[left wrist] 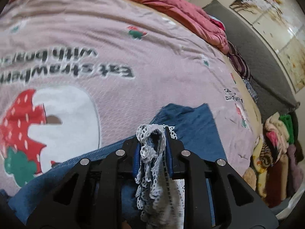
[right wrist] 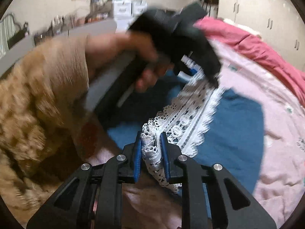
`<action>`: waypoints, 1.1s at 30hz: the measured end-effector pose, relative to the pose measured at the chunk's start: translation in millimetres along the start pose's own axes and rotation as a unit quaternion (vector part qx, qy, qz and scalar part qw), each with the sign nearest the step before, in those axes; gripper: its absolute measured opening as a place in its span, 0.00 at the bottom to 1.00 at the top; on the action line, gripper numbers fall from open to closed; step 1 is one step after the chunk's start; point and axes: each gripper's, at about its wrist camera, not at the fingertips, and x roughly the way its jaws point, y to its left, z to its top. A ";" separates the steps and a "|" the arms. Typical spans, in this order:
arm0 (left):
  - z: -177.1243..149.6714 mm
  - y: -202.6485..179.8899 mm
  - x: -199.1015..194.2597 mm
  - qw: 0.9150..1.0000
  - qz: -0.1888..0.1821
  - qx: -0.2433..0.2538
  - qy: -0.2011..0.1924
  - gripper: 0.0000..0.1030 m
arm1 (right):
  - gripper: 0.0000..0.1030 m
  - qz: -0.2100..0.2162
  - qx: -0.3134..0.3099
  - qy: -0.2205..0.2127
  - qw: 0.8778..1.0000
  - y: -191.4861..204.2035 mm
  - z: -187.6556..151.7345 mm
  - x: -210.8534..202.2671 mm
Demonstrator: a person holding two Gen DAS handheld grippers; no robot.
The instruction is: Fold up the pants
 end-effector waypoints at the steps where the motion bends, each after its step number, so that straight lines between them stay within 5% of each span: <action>1: -0.2 2.9 1.6 1.000 0.000 -0.001 0.002 0.14 | 0.25 0.001 -0.001 0.006 1.000 4.6 -3.7 3.5; 6: 0.5 10.7 6.4 1.000 0.001 -0.003 -0.011 0.21 | 0.51 0.038 0.018 -0.006 0.999 3.5 -6.3 1.2; 10: 2.6 15.1 4.7 1.000 0.000 -0.013 -0.021 0.25 | 0.57 0.067 0.064 -0.031 0.995 -15.2 -9.7 -31.0; 16: -0.7 1.9 -42.6 0.993 0.079 0.015 -0.085 0.38 | 0.61 -0.011 0.133 -0.048 0.990 -67.1 -38.4 -78.4; 20: -14.0 -12.4 -66.2 0.991 0.089 0.026 -0.100 0.48 | 0.61 -0.054 0.179 -0.037 0.982 -103.8 -54.4 -80.5; 25: -48.3 -46.1 -70.6 0.991 0.071 0.069 -0.086 0.58 | 0.62 -0.051 0.198 -0.017 0.979 -112.2 -69.8 -65.8; 28: -69.0 -63.8 -56.7 0.988 0.093 0.104 -0.061 0.59 | 0.62 -0.086 0.170 0.028 0.981 -100.1 -78.5 -42.4; 33: -86.6 -68.5 -34.0 0.983 0.116 0.143 -0.022 0.59 | 0.64 -0.082 0.178 0.023 0.980 -105.2 -91.3 -31.7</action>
